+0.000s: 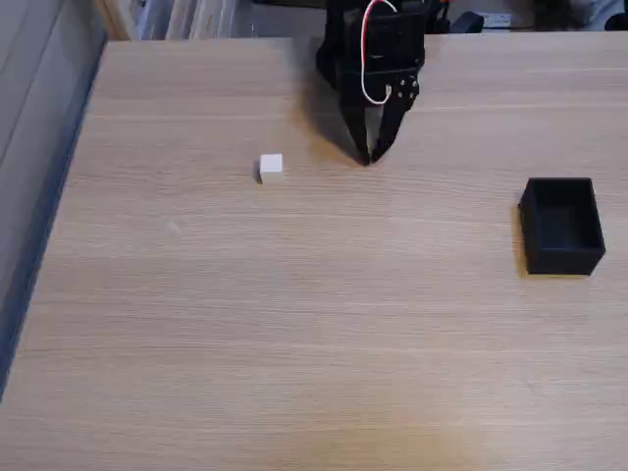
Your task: Pick a white block and place it in the black box.
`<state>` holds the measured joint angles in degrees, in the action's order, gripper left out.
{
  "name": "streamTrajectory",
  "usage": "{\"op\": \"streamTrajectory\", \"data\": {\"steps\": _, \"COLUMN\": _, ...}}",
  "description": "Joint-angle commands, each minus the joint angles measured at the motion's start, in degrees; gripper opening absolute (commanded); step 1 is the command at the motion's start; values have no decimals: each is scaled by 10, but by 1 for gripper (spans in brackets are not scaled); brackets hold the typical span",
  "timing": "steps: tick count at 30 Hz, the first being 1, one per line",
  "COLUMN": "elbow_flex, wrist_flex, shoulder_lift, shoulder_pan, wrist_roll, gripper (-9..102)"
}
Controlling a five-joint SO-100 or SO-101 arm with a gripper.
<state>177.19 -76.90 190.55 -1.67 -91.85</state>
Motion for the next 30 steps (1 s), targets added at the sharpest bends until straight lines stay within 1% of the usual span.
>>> {"op": "streamTrajectory", "data": {"steps": 1, "elbow_flex": 7, "wrist_flex": -4, "shoulder_lift": 4, "shoulder_pan": -6, "wrist_roll": -6, "gripper": 0}}
{"op": "streamTrajectory", "data": {"steps": 30, "elbow_flex": 7, "wrist_flex": -3, "shoulder_lift": 4, "shoulder_pan": 9, "wrist_roll": -15, "gripper": 0}}
